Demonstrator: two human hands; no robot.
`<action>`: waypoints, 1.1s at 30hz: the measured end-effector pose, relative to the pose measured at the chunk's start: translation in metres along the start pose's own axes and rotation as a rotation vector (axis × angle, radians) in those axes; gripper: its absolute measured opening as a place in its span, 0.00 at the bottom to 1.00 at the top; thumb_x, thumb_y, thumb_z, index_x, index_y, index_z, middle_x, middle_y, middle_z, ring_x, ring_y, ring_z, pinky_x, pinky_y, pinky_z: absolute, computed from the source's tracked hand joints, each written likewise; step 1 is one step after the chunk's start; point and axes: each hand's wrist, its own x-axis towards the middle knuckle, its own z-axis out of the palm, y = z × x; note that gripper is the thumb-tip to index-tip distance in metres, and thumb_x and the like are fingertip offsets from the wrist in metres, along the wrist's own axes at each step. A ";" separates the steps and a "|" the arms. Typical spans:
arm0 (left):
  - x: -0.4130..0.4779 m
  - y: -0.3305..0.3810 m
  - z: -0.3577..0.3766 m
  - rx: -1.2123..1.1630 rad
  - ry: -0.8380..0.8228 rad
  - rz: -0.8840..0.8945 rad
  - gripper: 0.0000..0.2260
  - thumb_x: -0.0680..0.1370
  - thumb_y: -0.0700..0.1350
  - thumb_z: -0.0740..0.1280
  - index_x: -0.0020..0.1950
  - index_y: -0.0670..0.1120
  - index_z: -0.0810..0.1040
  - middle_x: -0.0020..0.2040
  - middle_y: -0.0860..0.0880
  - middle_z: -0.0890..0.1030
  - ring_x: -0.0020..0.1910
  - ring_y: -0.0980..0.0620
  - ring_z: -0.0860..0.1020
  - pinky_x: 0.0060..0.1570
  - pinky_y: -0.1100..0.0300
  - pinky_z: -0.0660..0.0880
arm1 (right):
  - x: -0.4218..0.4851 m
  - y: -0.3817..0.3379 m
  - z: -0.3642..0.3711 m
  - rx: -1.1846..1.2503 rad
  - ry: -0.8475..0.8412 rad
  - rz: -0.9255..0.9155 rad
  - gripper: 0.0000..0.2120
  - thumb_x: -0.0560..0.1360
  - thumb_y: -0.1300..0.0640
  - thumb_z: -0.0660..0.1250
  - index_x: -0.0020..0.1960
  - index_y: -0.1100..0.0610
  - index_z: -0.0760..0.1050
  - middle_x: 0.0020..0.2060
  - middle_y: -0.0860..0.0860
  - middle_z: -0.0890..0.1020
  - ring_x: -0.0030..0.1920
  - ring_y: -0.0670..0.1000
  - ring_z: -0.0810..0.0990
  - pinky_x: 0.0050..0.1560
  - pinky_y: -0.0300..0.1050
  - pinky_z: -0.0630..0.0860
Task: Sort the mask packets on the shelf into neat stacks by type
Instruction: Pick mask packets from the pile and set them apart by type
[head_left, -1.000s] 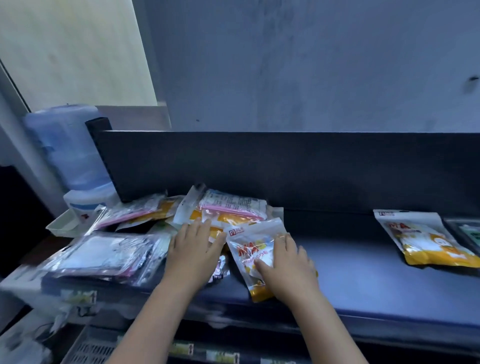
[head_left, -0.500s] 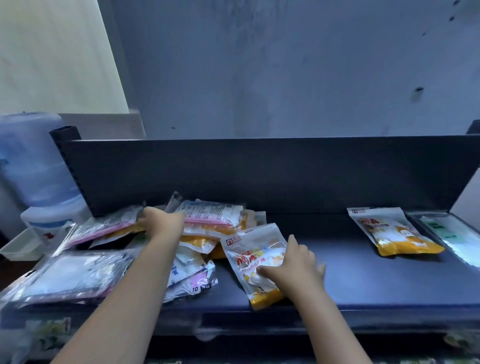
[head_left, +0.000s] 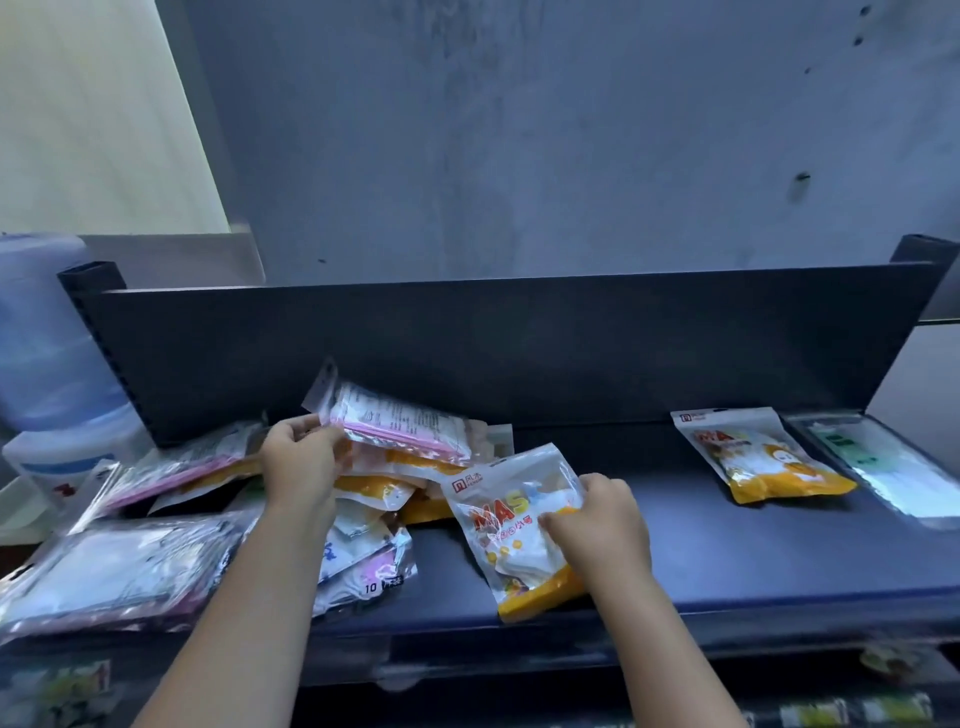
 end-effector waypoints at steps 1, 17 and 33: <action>-0.002 0.000 -0.001 -0.042 -0.039 0.003 0.09 0.81 0.34 0.68 0.57 0.47 0.76 0.57 0.39 0.82 0.51 0.42 0.84 0.54 0.45 0.83 | 0.002 0.002 -0.002 0.024 0.013 0.010 0.16 0.68 0.48 0.74 0.53 0.49 0.76 0.50 0.47 0.74 0.45 0.54 0.79 0.47 0.51 0.80; -0.056 -0.002 0.041 -0.146 -0.312 0.021 0.04 0.85 0.40 0.62 0.58 0.45 0.75 0.48 0.43 0.88 0.42 0.45 0.87 0.43 0.49 0.83 | 0.030 0.050 -0.051 0.371 0.170 0.025 0.10 0.75 0.57 0.71 0.55 0.45 0.80 0.51 0.44 0.82 0.46 0.45 0.81 0.42 0.51 0.84; -0.133 -0.023 0.185 -0.170 -0.413 -0.082 0.05 0.85 0.38 0.61 0.55 0.45 0.75 0.46 0.43 0.87 0.42 0.46 0.85 0.38 0.51 0.83 | 0.105 0.130 -0.164 0.593 0.295 0.057 0.09 0.74 0.60 0.72 0.47 0.46 0.83 0.43 0.43 0.85 0.39 0.46 0.85 0.30 0.40 0.81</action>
